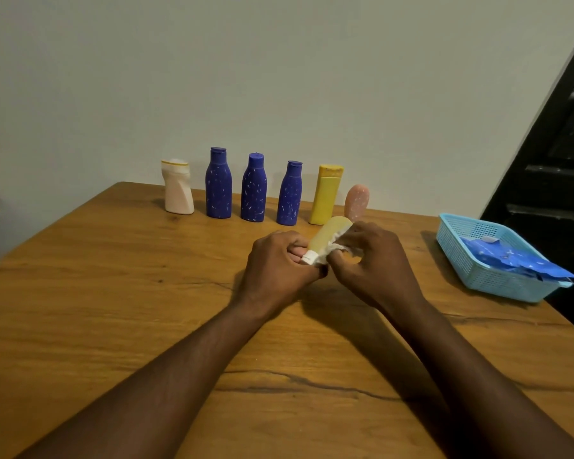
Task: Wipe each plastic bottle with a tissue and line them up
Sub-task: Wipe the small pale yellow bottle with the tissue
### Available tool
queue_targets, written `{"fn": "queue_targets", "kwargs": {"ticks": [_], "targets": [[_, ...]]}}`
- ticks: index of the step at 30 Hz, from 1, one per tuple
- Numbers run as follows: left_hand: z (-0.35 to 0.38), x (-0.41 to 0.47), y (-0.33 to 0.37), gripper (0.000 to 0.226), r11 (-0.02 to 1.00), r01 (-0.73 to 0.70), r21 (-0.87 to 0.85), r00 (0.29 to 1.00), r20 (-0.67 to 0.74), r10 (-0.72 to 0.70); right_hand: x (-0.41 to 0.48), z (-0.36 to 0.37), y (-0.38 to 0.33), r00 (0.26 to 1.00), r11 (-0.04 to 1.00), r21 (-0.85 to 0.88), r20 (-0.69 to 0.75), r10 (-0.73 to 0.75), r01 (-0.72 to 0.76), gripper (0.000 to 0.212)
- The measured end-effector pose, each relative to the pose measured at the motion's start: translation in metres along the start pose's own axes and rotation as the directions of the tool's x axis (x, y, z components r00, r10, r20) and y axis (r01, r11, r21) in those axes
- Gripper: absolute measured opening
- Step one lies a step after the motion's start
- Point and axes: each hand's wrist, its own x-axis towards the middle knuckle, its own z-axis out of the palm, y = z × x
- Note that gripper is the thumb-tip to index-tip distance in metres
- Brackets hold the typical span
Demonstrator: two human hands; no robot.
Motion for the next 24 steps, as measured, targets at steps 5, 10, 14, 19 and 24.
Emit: {"fn": "queue_targets", "kwargs": {"ticks": [5,10,14,19,24], "targets": [[0.001,-0.002,0.003,0.043,1.000,-0.008,0.012,0.999,0.034,0.007,0.003,-0.007,0.009,0.996,0.998,-0.064,-0.084,-0.005,0.000,0.024],[0.003,-0.005,0.007,0.056,0.994,-0.080,0.068,0.993,0.096,0.073,0.003,-0.007,0.012,0.997,0.994,-0.108,-0.081,-0.005,-0.004,0.025],[0.002,-0.005,0.008,0.058,0.987,-0.111,0.115,0.988,0.121,0.097,0.003,-0.004,0.009,0.998,0.993,-0.119,-0.048,-0.031,0.026,0.023],[0.003,-0.004,0.005,0.047,0.987,-0.084,0.138,0.991,0.113,0.068,0.000,0.000,-0.002,0.997,0.994,-0.099,0.061,-0.048,0.054,0.027],[0.001,-0.002,0.002,0.036,0.987,-0.043,0.154,0.997,0.069,0.033,0.000,-0.002,-0.005,0.990,0.994,-0.073,0.121,-0.066,0.076,0.025]]}}
